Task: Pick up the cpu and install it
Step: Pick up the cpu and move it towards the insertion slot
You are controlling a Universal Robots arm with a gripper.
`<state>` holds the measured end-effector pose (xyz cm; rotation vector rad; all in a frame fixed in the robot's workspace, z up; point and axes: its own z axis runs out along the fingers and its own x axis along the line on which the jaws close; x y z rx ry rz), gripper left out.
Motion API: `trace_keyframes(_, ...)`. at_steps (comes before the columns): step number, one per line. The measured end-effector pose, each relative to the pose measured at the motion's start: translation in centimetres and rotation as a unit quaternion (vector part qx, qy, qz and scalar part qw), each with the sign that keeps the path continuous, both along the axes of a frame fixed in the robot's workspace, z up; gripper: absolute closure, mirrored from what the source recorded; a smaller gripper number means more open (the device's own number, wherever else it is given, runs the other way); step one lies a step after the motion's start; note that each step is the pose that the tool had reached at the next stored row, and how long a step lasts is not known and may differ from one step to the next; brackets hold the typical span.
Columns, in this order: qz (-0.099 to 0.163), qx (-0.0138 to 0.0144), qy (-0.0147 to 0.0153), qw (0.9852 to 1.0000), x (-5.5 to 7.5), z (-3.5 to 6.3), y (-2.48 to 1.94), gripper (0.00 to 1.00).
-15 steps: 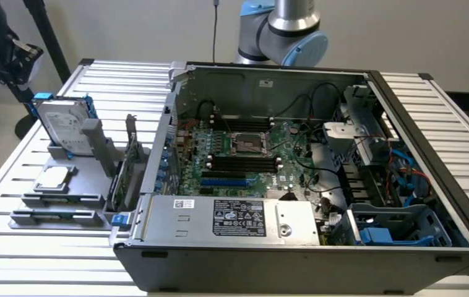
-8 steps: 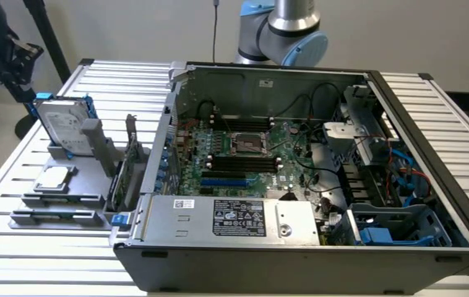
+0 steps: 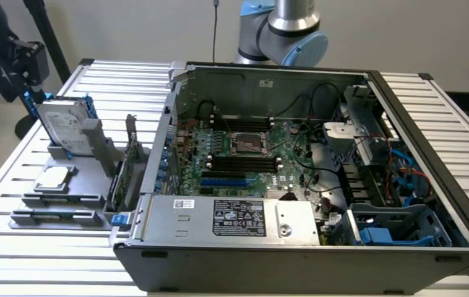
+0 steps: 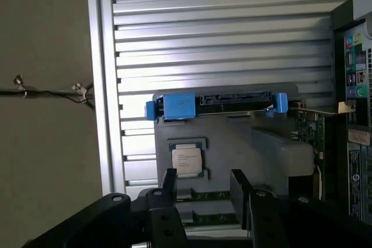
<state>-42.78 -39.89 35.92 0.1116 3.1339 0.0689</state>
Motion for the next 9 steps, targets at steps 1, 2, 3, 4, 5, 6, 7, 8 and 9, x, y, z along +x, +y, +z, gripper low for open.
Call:
trace_keyframes(1, 0.000, 0.0000, 0.0001, 1.0000, 0.0, -0.17, -0.04, 0.46)
trace_keyframes(2, 0.000, 0.0000, 0.0001, 1.0000, 0.0, -0.35, -0.08, 0.46)
trace_keyframes(3, 0.000, 0.0000, 0.0001, 1.0000, 0.0, -0.53, -0.13, 0.46)
trace_keyframes(4, 0.000, 0.0000, 0.0001, 1.0000, 0.0, -0.73, -0.20, 0.46)
trace_keyframes(5, 0.000, 0.0000, 0.0001, 1.0000, 0.0, -0.91, -0.29, 0.46)
trace_keyframes(6, 0.000, 0.0000, 0.0001, 1.0000, 0.0, -1.09, -0.39, 0.46)
trace_keyframes(7, 0.000, 0.0000, 0.0001, 1.0000, 0.0, -1.27, -0.49, 0.46)
trace_keyframes(8, 0.000, 0.0000, 0.0001, 1.0000, 0.0, -1.45, -0.59, 0.46)
trace_keyframes(9, 0.000, 0.0000, 0.0001, 1.0000, 0.0, -1.63, -0.71, 0.46)
